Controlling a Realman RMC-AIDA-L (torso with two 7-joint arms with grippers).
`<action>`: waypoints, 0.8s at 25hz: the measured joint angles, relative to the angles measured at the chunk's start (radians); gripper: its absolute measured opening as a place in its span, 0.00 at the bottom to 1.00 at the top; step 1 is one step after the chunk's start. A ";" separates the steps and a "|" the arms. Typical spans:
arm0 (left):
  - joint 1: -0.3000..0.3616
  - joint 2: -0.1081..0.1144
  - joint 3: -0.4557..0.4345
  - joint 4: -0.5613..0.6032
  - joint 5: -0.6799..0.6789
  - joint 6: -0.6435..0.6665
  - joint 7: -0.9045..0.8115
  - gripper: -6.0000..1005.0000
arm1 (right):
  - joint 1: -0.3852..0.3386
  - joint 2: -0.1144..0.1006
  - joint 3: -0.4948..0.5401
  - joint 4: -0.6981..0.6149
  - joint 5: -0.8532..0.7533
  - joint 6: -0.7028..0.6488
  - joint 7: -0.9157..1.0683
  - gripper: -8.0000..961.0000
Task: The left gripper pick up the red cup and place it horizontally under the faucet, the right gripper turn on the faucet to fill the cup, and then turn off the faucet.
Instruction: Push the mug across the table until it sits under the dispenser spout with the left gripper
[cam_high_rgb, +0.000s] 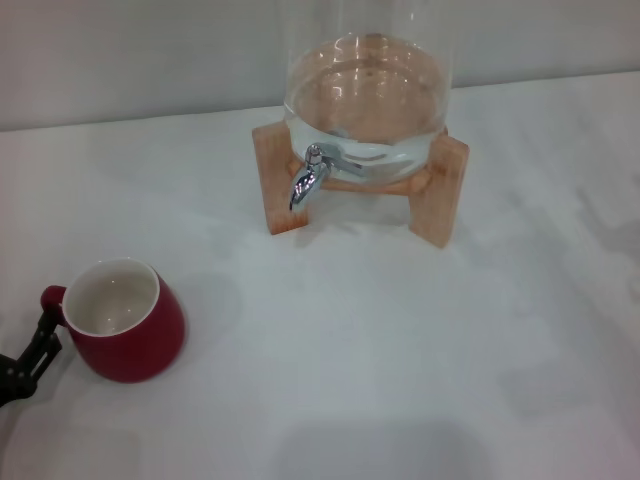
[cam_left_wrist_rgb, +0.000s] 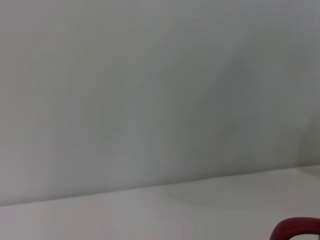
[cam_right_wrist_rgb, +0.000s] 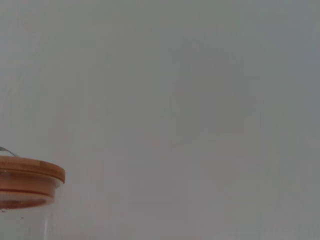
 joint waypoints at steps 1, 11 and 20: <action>0.000 0.000 0.000 0.000 0.001 -0.003 0.000 0.84 | 0.000 0.000 0.000 0.000 0.000 0.000 0.000 0.91; 0.000 -0.002 0.000 0.001 0.008 -0.005 0.000 0.84 | 0.000 0.000 0.000 -0.001 0.000 0.000 0.000 0.91; -0.003 -0.002 0.000 0.005 0.008 -0.005 0.000 0.84 | 0.000 0.000 -0.001 0.002 0.000 0.000 0.000 0.91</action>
